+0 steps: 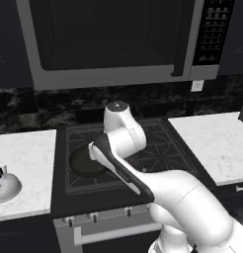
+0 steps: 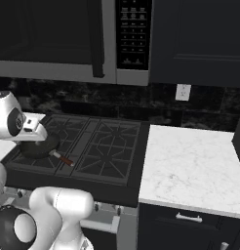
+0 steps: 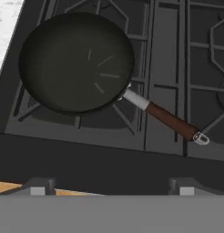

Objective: Pick the kettle from the counter and place it on a stove burner. Then turn the burner on.

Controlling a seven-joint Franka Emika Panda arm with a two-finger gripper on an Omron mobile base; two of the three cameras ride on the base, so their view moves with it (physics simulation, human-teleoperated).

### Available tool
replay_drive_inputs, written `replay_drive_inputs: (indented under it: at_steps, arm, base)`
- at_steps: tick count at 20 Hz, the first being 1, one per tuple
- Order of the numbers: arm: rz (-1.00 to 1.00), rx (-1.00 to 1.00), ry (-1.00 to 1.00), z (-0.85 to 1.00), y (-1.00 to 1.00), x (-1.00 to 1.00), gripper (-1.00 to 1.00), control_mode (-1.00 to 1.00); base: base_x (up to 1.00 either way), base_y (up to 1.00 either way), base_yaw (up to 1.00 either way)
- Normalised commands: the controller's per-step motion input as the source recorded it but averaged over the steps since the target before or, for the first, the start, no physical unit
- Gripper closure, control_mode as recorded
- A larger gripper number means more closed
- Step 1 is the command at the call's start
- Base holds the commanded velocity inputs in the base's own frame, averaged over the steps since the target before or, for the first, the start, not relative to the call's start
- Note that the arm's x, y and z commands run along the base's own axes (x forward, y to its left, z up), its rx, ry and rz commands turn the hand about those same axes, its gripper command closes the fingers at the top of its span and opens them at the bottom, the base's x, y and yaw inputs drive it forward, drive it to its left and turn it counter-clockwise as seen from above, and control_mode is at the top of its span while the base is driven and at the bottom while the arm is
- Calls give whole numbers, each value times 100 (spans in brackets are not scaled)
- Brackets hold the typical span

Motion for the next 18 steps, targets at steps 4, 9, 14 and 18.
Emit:
replay_drive_inputs:
  at_steps: [4,9,14,18]
  arm:
    - [0,0,0,-17,100,0,-100,-100]
    - [-2,0,0,-4,100,-4,-100,-100]
    - [0,0,2,0,100,0,-100,-100]
    - [0,0,3,-1,100,0,-100,-100]
  base:
    - [0,0,0]
    - [0,0,0]
    - [0,0,0]
    - [0,0,0]
